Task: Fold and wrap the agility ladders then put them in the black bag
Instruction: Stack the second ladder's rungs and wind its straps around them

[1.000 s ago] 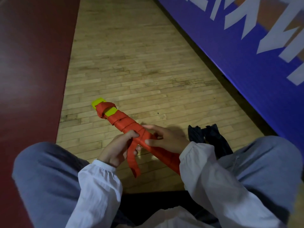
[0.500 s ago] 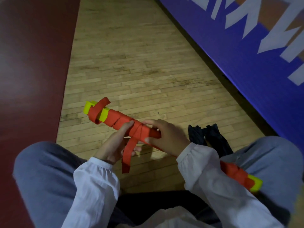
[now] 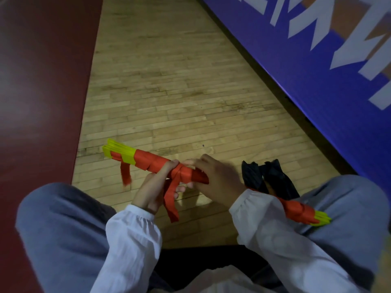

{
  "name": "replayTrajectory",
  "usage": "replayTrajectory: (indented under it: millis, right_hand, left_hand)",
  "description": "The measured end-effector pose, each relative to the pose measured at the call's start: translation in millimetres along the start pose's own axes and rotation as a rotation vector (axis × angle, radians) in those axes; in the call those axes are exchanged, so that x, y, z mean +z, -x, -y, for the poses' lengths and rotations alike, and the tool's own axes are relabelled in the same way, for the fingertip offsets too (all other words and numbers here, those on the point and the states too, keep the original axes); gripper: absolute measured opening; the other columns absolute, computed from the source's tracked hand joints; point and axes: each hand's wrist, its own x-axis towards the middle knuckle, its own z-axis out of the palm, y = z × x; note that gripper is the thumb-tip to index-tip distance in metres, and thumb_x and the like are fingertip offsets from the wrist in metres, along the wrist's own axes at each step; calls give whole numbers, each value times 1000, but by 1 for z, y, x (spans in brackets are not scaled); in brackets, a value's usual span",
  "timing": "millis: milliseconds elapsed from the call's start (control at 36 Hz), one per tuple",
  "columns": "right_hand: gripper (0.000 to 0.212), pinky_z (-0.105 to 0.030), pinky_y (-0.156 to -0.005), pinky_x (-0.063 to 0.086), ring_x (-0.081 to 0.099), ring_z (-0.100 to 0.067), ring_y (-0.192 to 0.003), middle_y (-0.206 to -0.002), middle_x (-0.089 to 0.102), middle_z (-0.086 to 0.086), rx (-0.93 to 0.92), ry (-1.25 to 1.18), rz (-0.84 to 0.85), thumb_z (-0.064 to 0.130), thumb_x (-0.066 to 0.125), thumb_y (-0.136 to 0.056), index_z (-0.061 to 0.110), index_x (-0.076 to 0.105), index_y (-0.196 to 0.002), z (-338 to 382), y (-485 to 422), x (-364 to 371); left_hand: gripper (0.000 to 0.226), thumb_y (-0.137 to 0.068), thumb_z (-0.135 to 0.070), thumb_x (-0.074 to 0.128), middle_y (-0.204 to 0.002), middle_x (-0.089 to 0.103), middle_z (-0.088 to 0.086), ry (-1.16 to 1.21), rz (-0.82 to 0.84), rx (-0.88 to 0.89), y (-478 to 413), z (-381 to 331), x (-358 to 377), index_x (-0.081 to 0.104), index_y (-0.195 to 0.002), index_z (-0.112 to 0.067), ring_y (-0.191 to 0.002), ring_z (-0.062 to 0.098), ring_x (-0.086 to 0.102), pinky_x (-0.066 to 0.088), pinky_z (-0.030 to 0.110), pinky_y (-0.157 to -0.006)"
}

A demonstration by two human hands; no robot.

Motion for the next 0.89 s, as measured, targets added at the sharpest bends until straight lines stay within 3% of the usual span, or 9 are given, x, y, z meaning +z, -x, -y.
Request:
replayTrajectory:
  millis: [139, 222, 306, 389, 472, 611, 722, 889]
  right_hand:
    - [61, -36, -89, 51, 62, -18, -98, -111, 62, -1, 309, -257, 207, 65, 46, -86, 30, 45, -137, -3, -7, -19]
    - [80, -40, -90, 52, 68, -28, -91, -100, 71, -11, 465, -274, 443, 78, 31, -80, 13, 64, -113, -11, -13, -26]
    - [82, -37, -75, 55, 68, -26, -65, -70, 71, -11, 499, -422, 567, 84, 34, -67, 9, 67, -81, -20, -12, -25]
    - [67, -34, -65, 50, 60, -21, -56, -61, 65, -6, 479, -483, 489, 79, 41, -70, 16, 65, -68, -23, -9, -22]
    - [67, -28, -58, 46, 57, -20, -56, -66, 63, -9, 443, -467, 402, 79, 45, -68, 15, 65, -70, -21, -6, -17]
    - [85, -35, -69, 50, 67, -27, -73, -79, 70, -12, 360, -294, 243, 90, 41, -62, 13, 70, -83, -24, -5, -10]
    - [65, -39, -77, 53, 67, -21, -77, -81, 71, -5, 364, -228, 162, 78, 54, -73, 17, 69, -89, -22, -2, -12]
    - [50, -34, -76, 52, 64, -10, -77, -80, 68, 9, 358, -135, 94, 72, 64, -71, 28, 67, -94, -14, 1, -18]
  left_hand:
    - [32, -91, -34, 57, -56, 64, 7, -31, -5, 13, 1, 0, -1, 61, -91, -2, -40, 14, 57, 41, 18, -36]
    - [33, -90, -35, 58, -57, 62, 8, -47, -7, 10, 2, -3, -1, 59, -92, -2, -38, 14, 55, 40, 17, -35]
    - [35, -91, -37, 57, -58, 61, 7, -75, 8, -2, 4, -4, -2, 60, -94, -2, -35, 12, 53, 35, 14, -32]
    - [37, -92, -35, 57, -60, 61, 8, -40, 39, -23, 5, -6, -3, 59, -101, 1, -37, 12, 55, 36, 14, -32]
    - [33, -92, -32, 56, -65, 63, 9, 21, 77, -55, 5, -7, -4, 59, -100, 0, -42, 14, 60, 45, 17, -37]
    - [28, -91, -32, 56, -68, 68, 5, 60, 113, -82, 3, -8, -10, 62, -97, -5, -52, 16, 66, 49, 20, -40]
    - [28, -93, -30, 54, -69, 70, 8, 54, 121, -95, 3, -9, -11, 60, -98, -2, -45, 15, 63, 48, 19, -39]
    - [25, -95, -23, 52, -62, 67, 9, 83, 111, -120, 2, -7, -10, 59, -91, 0, -42, 15, 62, 46, 18, -37]
